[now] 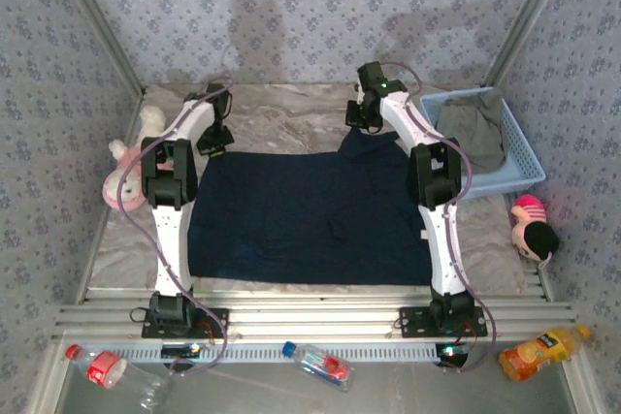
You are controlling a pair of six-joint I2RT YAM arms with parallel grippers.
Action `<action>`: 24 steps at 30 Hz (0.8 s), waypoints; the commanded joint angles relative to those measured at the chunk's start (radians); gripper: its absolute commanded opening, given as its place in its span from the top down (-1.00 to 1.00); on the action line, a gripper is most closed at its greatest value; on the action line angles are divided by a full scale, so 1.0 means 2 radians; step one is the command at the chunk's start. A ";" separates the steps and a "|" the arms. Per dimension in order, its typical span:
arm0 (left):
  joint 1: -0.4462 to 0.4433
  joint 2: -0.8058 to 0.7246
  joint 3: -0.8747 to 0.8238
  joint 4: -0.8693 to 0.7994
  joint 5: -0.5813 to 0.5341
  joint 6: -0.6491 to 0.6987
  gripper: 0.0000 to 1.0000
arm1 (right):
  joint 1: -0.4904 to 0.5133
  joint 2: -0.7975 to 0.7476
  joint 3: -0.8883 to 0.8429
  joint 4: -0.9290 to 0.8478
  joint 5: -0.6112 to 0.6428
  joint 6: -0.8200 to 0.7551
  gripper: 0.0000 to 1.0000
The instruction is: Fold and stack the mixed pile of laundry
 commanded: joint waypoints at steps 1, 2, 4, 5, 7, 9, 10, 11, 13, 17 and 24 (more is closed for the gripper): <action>0.001 -0.029 -0.033 -0.006 -0.006 0.010 1.00 | 0.002 -0.034 -0.010 -0.027 0.016 0.003 1.00; 0.001 -0.040 -0.040 -0.003 -0.004 0.015 1.00 | 0.002 -0.043 -0.015 -0.028 0.019 0.006 1.00; 0.000 -0.069 -0.060 0.008 0.004 0.027 1.00 | 0.003 -0.067 -0.031 -0.035 0.024 0.014 1.00; -0.001 -0.083 -0.072 0.015 0.009 0.033 1.00 | 0.004 -0.079 -0.040 -0.038 0.028 0.019 1.00; -0.001 -0.118 -0.106 0.036 0.022 0.042 1.00 | 0.008 -0.106 -0.060 -0.050 0.037 0.026 1.00; -0.001 -0.149 -0.136 0.049 0.027 0.050 1.00 | 0.012 -0.134 -0.081 -0.061 0.056 0.026 1.00; -0.001 -0.163 -0.149 0.052 0.029 0.054 1.00 | 0.015 -0.151 -0.099 -0.066 0.066 0.026 1.00; -0.001 -0.175 -0.160 0.054 0.030 0.058 1.00 | 0.019 -0.167 -0.115 -0.067 0.077 0.026 1.00; -0.001 -0.201 -0.184 0.056 0.031 0.063 1.00 | 0.028 -0.207 -0.161 -0.070 0.098 0.027 1.00; -0.002 -0.252 -0.237 0.059 0.034 0.065 1.00 | 0.057 -0.282 -0.253 -0.078 0.121 0.042 1.00; -0.017 -0.354 -0.343 0.065 0.037 0.046 1.00 | 0.113 -0.396 -0.383 -0.110 0.156 0.091 1.00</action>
